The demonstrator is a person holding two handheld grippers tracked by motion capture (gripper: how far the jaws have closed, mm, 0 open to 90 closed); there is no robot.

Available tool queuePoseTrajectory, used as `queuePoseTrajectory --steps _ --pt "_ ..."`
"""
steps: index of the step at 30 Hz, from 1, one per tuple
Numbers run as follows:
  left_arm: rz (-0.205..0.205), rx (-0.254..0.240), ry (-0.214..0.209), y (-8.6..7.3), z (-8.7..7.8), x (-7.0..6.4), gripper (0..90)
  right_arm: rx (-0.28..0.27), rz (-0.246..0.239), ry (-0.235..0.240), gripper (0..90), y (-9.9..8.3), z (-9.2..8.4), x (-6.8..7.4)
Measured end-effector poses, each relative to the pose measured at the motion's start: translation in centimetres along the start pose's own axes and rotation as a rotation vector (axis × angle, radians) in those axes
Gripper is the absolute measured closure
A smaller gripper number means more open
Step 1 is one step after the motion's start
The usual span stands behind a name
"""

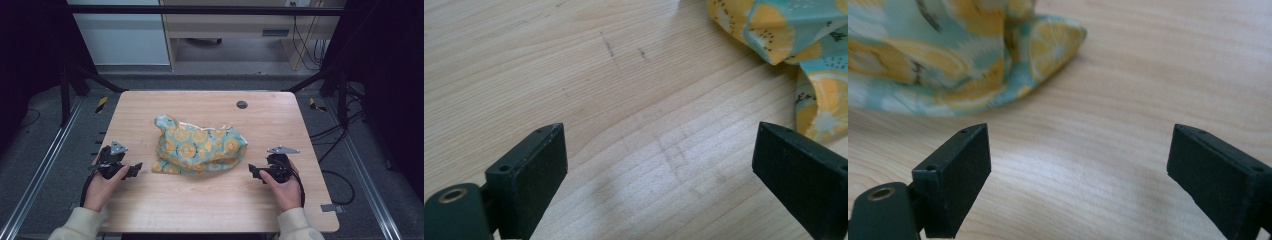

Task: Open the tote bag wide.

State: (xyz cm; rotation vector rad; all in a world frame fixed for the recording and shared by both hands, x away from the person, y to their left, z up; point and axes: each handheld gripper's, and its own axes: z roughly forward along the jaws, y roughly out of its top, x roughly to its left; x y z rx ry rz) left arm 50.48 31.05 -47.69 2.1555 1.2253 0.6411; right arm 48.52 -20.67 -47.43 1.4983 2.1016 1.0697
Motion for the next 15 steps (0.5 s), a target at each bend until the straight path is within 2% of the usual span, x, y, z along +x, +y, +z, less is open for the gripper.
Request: queuePoseTrajectory --steps 4,7,8,10,15 --pt "-0.002 0.001 0.004 -0.1 0.0 0.0 7.6 -0.037 -0.037 -0.003 12.7 1.2 -0.4 0.7" --pt "-0.005 -0.002 0.002 -0.1 0.0 -0.1 7.6 -0.080 -0.083 0.028 16.3 3.4 -1.2 1.9" --pt "-0.005 -0.002 0.002 -0.1 0.0 -0.1 7.6 -0.080 -0.083 0.028 16.3 3.4 -1.2 1.9" --pt "-0.006 0.003 0.003 -0.1 0.0 -0.1 7.6 -0.086 -0.116 0.041 17.9 4.8 -1.5 2.8" --pt "-0.007 0.003 0.004 -0.2 -0.1 -0.1 7.6 -0.090 -0.127 0.043 18.8 5.9 -1.5 3.5"
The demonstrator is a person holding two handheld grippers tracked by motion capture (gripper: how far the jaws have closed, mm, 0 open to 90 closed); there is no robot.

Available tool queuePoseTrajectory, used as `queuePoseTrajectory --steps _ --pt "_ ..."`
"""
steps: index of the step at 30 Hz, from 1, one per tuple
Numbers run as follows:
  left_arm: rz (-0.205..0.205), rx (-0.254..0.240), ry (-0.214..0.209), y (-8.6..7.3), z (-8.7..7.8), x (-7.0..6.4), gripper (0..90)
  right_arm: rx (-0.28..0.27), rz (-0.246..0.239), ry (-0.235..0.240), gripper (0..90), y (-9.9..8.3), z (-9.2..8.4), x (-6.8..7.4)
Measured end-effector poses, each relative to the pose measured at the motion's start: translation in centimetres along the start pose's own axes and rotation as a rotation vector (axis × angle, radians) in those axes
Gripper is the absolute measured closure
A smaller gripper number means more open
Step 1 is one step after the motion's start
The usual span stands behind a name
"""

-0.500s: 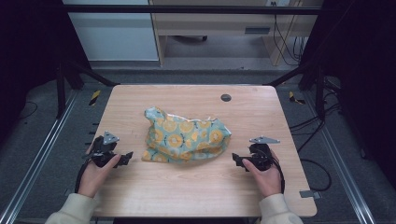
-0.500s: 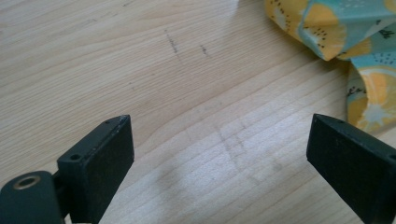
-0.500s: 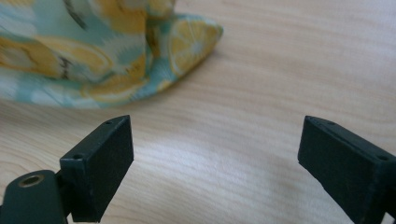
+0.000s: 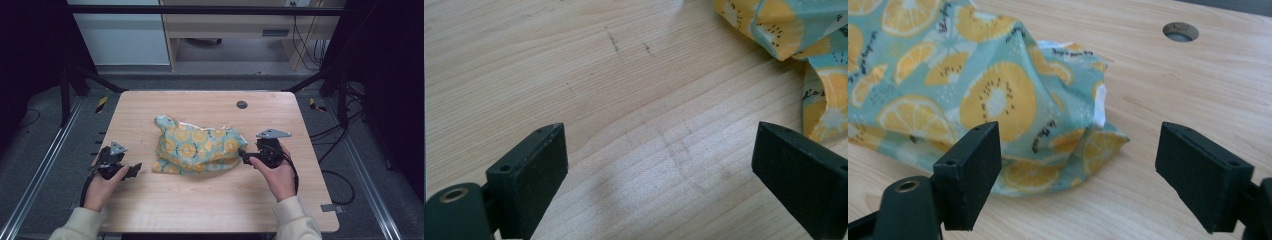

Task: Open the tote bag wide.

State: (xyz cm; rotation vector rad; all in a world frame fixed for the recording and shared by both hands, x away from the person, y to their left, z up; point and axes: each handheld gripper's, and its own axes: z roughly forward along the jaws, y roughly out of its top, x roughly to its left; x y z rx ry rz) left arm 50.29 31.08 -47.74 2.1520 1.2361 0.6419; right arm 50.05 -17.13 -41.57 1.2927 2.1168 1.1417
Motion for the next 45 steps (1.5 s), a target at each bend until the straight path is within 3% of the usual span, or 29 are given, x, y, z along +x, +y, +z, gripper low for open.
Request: queuePoseTrajectory --steps 10,14,19,26,36,40,41,42,43,44,45 --pt "0.000 0.000 0.000 0.0 0.0 -0.1 7.6 0.019 -0.023 -0.002 18.9 1.3 0.1 0.0" --pt "0.002 -0.001 0.003 0.0 0.0 -0.1 7.6 0.029 -0.048 0.003 17.8 2.6 0.2 0.4" --pt "0.006 0.002 0.000 0.0 0.1 -0.2 7.6 0.052 -0.078 0.015 16.4 3.6 1.2 0.8" --pt "0.008 -0.002 -0.005 0.0 0.1 -0.2 7.6 0.117 -0.118 0.085 13.6 5.0 4.2 1.6" --pt "0.010 -0.001 -0.007 0.1 0.0 -0.3 7.7 0.177 -0.154 0.119 12.8 5.2 5.0 2.4" --pt "0.012 0.000 -0.008 0.1 0.1 -0.3 7.7 0.185 -0.176 0.128 18.1 5.5 5.1 2.4" --pt "0.010 0.000 -0.007 0.1 0.1 -0.3 7.6 0.193 -0.185 0.130 28.0 5.7 5.1 2.6" --pt "0.010 0.000 -0.007 0.1 0.1 -0.3 7.7 0.193 -0.185 0.130 28.0 5.7 5.1 2.6" --pt "0.010 -0.002 -0.006 0.1 0.0 -0.3 7.7 0.204 -0.198 0.145 36.6 5.8 5.1 2.8" --pt "0.010 -0.002 -0.006 0.1 0.0 -0.3 7.7 0.204 -0.198 0.145 36.6 5.8 5.1 2.8" --pt "0.010 -0.003 -0.006 0.1 0.0 -0.3 7.7 0.199 -0.201 0.141 42.9 5.8 5.1 2.9"
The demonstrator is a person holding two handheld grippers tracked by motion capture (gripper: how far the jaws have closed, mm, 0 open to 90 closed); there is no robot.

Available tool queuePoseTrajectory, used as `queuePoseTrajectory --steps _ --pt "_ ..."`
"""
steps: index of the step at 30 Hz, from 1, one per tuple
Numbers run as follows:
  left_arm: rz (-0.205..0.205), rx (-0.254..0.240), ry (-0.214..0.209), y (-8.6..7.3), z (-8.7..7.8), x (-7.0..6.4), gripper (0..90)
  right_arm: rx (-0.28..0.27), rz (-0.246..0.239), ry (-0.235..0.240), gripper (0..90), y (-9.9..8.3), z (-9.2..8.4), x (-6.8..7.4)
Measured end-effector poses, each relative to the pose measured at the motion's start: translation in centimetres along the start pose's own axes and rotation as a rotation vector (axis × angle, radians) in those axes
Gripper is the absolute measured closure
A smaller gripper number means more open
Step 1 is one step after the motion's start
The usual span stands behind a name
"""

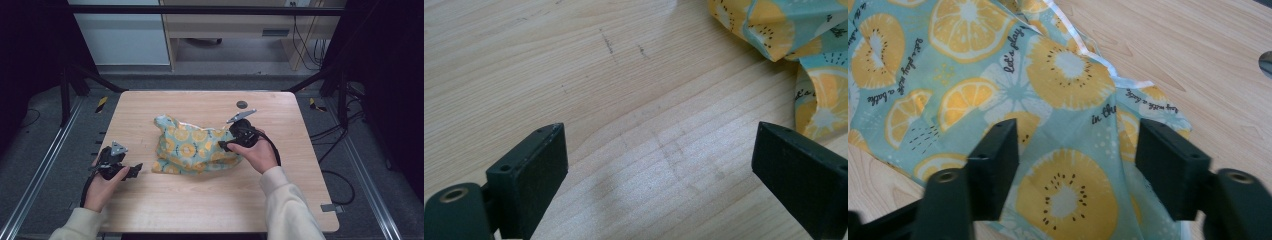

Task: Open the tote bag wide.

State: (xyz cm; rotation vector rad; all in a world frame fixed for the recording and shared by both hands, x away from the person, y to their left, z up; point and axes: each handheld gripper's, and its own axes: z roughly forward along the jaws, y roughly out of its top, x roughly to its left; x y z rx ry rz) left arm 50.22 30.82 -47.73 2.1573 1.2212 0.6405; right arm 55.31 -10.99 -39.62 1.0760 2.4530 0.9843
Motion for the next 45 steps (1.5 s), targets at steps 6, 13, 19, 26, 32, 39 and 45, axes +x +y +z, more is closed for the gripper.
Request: queuePoseTrajectory --steps 6,13,19,26,32,39,45 --pt "0.001 0.000 -0.001 0.0 0.0 0.0 7.7 0.005 -0.051 -0.003 75.4 0.0 -0.1 0.5" --pt "-0.001 -0.002 -0.001 0.0 0.0 0.0 7.7 -0.020 -0.072 0.008 90.0 0.1 -0.5 0.7" --pt "0.004 0.003 0.000 0.0 0.0 0.0 7.8 -0.104 -0.103 0.007 90.0 0.5 -2.3 1.8" --pt "0.003 0.004 0.004 0.0 0.0 0.0 8.0 -0.201 -0.167 0.050 90.0 -0.5 -5.2 4.9" --pt "0.004 0.002 0.008 0.0 0.0 -0.1 8.0 -0.224 -0.203 0.106 90.0 -2.6 -6.0 7.5" --pt "0.005 0.005 0.008 0.0 0.0 -0.1 8.0 -0.181 -0.207 0.152 90.0 -5.4 -5.1 8.9" --pt "0.025 -0.013 0.006 0.7 -0.6 -0.1 12.9 -0.122 -0.186 0.165 90.0 -7.4 -3.4 9.0"
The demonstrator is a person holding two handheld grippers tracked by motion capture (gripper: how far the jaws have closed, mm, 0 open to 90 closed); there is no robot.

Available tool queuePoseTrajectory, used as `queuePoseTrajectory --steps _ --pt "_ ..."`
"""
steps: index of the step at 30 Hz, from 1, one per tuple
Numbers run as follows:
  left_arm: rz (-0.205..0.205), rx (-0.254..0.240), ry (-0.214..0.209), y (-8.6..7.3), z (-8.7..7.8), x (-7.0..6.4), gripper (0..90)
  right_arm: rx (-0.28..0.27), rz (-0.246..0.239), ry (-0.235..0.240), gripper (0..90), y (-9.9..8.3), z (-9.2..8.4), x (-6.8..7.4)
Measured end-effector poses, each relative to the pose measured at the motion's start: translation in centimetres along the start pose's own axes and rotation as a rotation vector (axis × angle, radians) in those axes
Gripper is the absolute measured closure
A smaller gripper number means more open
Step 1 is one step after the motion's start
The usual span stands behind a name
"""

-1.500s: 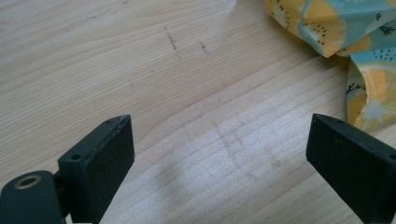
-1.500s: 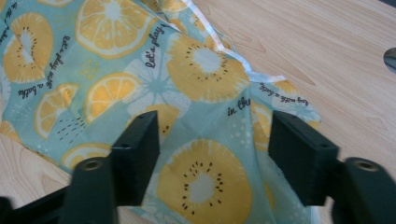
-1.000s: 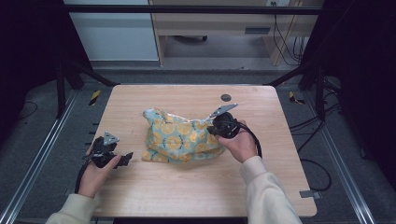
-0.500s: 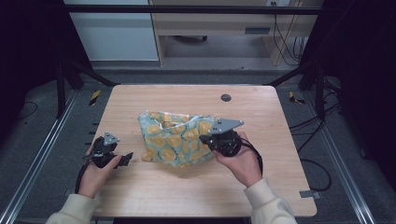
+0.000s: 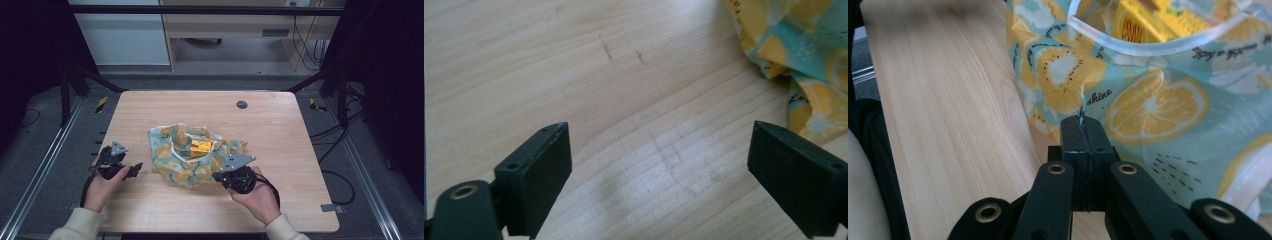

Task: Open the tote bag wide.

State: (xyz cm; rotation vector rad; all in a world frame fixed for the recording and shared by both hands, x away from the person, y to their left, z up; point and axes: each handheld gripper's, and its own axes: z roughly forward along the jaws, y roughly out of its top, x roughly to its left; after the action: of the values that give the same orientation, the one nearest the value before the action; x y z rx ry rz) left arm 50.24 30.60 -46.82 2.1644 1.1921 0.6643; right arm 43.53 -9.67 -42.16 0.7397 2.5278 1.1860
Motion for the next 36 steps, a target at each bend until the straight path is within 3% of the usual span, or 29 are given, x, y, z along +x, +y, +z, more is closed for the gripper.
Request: queuePoseTrajectory --steps 4,5,7,8,9,10,11,12,15,16,17,19,22,23,27,28,29,32,33,34,36 --pt "0.024 -0.052 -0.030 2.7 -2.0 0.0 16.4 0.016 0.008 0.010 90.0 -0.6 0.5 -0.1" --pt "0.024 -0.052 -0.030 2.7 -2.0 0.0 16.9 0.016 0.008 0.010 90.0 -0.6 0.5 -0.1" --pt "0.086 -0.037 -0.052 4.8 -2.8 -0.4 16.8 0.018 0.010 0.019 90.0 -0.9 1.1 0.1" --pt "0.086 -0.037 -0.052 4.8 -2.8 -0.4 16.8 0.018 0.010 0.019 90.0 -0.9 1.1 0.1" --pt "0.127 -0.032 -0.061 6.5 -3.4 -0.5 16.8 0.023 0.010 0.023 90.0 -1.1 1.5 0.2" --pt "0.127 -0.032 -0.061 6.5 -3.4 -0.5 16.6 0.023 0.010 0.023 90.0 -1.1 1.5 0.2" --pt "0.159 -0.029 -0.071 8.1 -3.9 -0.7 16.5 0.027 0.007 0.023 90.0 -1.3 1.7 0.3" --pt "0.159 -0.029 -0.071 8.1 -3.9 -0.7 16.5 0.031 0.010 0.022 90.0 -1.3 1.8 0.3" --pt "0.198 -0.042 -0.085 11.1 -4.5 -1.4 16.5 0.022 0.014 0.025 90.0 -1.5 1.7 0.2" --pt "0.198 -0.042 -0.085 11.1 -4.5 -1.4 16.5 0.022 0.016 0.024 90.0 -1.5 1.7 0.1" --pt "0.239 -0.039 -0.100 12.4 -4.1 -2.0 16.5 0.020 0.015 0.024 90.0 -1.5 1.7 0.1" --pt "0.242 -0.027 -0.112 12.9 -3.9 -2.5 16.7 0.021 0.016 0.025 90.0 -1.6 1.7 0.1" --pt "0.287 0.006 -0.115 14.4 -2.6 -3.5 16.8 0.021 0.021 0.028 90.0 -1.7 1.8 0.2" --pt "0.273 0.009 -0.129 15.1 -1.6 -4.2 17.0 0.021 0.021 0.028 90.0 -1.8 1.7 0.2" --pt "0.333 0.067 -0.127 16.1 0.1 -5.0 18.9 0.017 0.022 0.031 90.0 -1.9 1.7 0.1" --pt "0.333 0.067 -0.127 16.1 0.1 -5.0 22.0 0.014 0.023 0.032 90.0 -1.9 1.7 0.1" --pt "0.368 0.093 -0.131 16.2 0.6 -5.3 28.8 0.016 0.025 0.032 90.0 -2.0 1.7 0.1" --pt "0.386 0.119 -0.132 16.2 0.9 -5.5 48.1 0.015 0.027 0.034 89.9 -2.0 1.7 0.1" --pt "0.408 0.135 -0.128 16.2 0.9 -5.6 48.1 0.017 0.025 0.033 89.9 -2.1 1.6 0.0" --pt "0.420 0.143 -0.122 16.1 0.9 -5.7 62.0 0.015 0.024 0.033 89.8 -2.1 1.6 0.0" --pt "0.416 0.132 -0.129 16.1 0.7 -5.6 75.2 0.012 0.028 0.030 89.7 -2.1 1.6 0.0"
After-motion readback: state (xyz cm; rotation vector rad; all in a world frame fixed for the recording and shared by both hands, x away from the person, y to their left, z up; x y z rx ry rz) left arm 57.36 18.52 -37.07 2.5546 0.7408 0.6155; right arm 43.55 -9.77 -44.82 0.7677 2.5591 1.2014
